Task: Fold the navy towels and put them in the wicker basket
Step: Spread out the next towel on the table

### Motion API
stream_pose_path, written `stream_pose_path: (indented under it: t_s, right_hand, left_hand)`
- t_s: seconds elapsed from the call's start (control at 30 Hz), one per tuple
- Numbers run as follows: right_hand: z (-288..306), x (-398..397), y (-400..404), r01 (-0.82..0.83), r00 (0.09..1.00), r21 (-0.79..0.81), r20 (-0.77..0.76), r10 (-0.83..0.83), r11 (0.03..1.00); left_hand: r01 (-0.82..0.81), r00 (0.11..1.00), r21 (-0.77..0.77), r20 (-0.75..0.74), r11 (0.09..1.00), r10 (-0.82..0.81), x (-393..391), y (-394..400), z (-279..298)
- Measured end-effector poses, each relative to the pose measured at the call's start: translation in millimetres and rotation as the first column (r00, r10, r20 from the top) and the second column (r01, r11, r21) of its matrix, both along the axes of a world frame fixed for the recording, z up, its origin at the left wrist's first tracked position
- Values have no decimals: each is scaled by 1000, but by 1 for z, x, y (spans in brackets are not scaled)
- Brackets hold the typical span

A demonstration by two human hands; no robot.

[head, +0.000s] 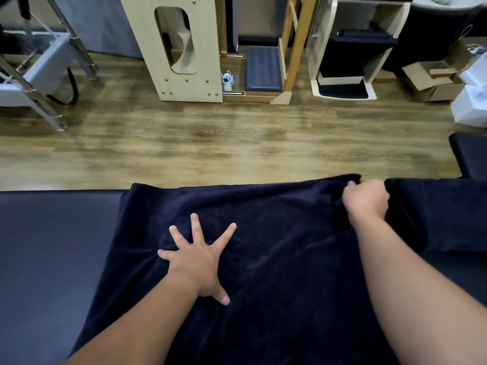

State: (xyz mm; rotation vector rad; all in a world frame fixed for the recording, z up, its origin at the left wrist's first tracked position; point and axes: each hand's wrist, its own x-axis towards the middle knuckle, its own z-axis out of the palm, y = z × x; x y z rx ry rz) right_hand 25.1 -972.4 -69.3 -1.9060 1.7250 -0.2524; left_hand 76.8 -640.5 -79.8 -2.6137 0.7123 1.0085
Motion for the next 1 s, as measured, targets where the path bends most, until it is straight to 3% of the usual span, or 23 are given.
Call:
stream_pose_path:
  t_s: [0.07,0.13,0.23,0.3,0.43,0.53,0.6,0.7,0.73,0.8,0.9,1.0]
  right_hand:
    - [1,2,-4,-43,997,-10,-67,42,999]
    - [-2,3,9,-240,965,-132,-137,222,962]
    - [-16,-5,49,-549,830,-282,-289,476,787]
    - [-29,-12,75,-654,743,-317,-438,506,687]
    - [-34,-12,130,-664,702,-197,-496,511,721]
    - [-28,0,179,-803,574,-116,-410,708,584]
    - [-27,11,205,-832,513,27,-343,787,554]
    - [-21,28,231,-793,542,107,-325,775,600]
    - [-19,34,240,-813,522,97,-319,792,574]
    - [-14,45,259,-891,410,74,-295,863,448]
    - [-13,63,289,-942,258,143,-265,929,302]
    - [-16,77,301,-909,308,191,-288,907,369]
  left_hand:
    - [2,1000,-2,-3,1000,-2,0,0,0]
    - [3,1000,1,-2,1000,-3,1,0,0]
    - [4,1000,15,7,1000,-5,1,-1,-1]
    - [11,1000,18,17,1000,-11,2,-2,-2]
    - [63,997,6,40,998,-63,4,2,-1]
    - [166,983,-6,75,986,-165,9,12,7]
    - [185,979,-130,106,974,-172,29,29,14]
    - [49,954,-557,271,829,126,80,70,26]
    - [21,899,-631,352,775,262,101,86,28]
    - [-67,828,-581,421,811,370,144,114,28]
    - [-146,944,-270,248,952,215,196,144,16]
    - [-81,996,-390,2,917,89,211,147,8]
